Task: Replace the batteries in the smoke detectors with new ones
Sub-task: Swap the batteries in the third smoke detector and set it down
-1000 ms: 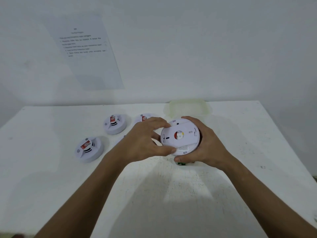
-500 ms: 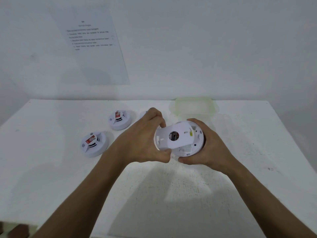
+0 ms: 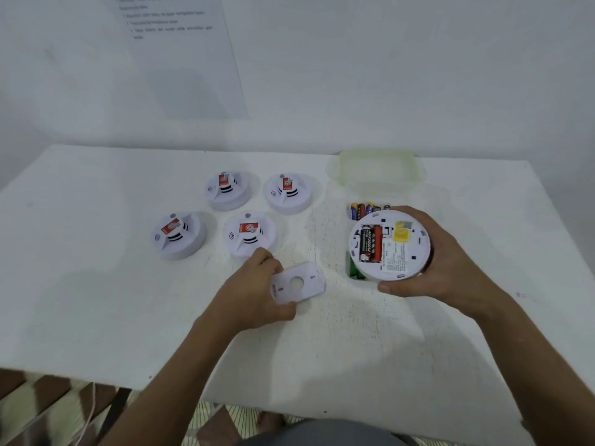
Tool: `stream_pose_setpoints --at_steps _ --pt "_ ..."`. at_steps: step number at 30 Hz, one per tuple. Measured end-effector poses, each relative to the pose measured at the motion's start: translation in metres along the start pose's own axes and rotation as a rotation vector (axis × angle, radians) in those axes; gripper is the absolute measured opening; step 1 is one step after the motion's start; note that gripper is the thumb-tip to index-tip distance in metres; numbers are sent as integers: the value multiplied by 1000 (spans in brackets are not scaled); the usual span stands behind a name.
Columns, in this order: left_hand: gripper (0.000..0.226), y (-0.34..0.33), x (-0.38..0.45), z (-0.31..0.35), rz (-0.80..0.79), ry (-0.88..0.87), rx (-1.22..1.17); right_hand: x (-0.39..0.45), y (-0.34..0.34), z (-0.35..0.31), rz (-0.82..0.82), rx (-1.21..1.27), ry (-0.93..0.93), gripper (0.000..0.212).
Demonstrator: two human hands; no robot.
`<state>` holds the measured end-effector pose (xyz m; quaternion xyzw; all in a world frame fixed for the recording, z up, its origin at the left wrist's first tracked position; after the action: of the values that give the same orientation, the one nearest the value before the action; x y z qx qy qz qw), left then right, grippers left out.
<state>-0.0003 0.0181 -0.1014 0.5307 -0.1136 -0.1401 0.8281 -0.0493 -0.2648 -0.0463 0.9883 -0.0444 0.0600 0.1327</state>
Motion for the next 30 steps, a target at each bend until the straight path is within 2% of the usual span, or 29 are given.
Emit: stream_pose_setpoints --at_steps 3,5,8,10,13,17,22,30 --pt "61 3 2 4 -5 -4 9 0 -7 0 -39 3 9 97" --pt "62 17 5 17 23 -12 -70 1 -10 -1 -54 -16 12 99" --pt "46 48 10 53 167 -119 -290 0 -13 -4 -79 -21 9 102" --pt "40 63 15 78 167 -202 -372 0 -13 -8 -84 -17 21 102" --pt "33 71 26 106 74 -323 -323 0 -12 -15 -78 -2 41 104" --pt "19 69 38 123 29 -396 -220 -3 -6 -19 -57 9 63 101" --pt "25 62 45 135 -31 -393 -162 -8 -2 -18 -26 -3 57 95" --pt "32 48 44 154 -151 -519 40 -17 10 -2 16 -41 14 95"
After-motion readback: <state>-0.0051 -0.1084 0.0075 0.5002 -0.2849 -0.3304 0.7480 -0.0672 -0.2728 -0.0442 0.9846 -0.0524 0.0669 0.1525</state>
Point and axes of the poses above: each hand's wrist, its own x-axis towards the middle knuckle, its own y-axis out of the back of the hand, z = x × y, the point moved 3 cm from there along x, towards the middle knuckle, and after that the axes turned 12 degrees about z, right-handed, at the moved point
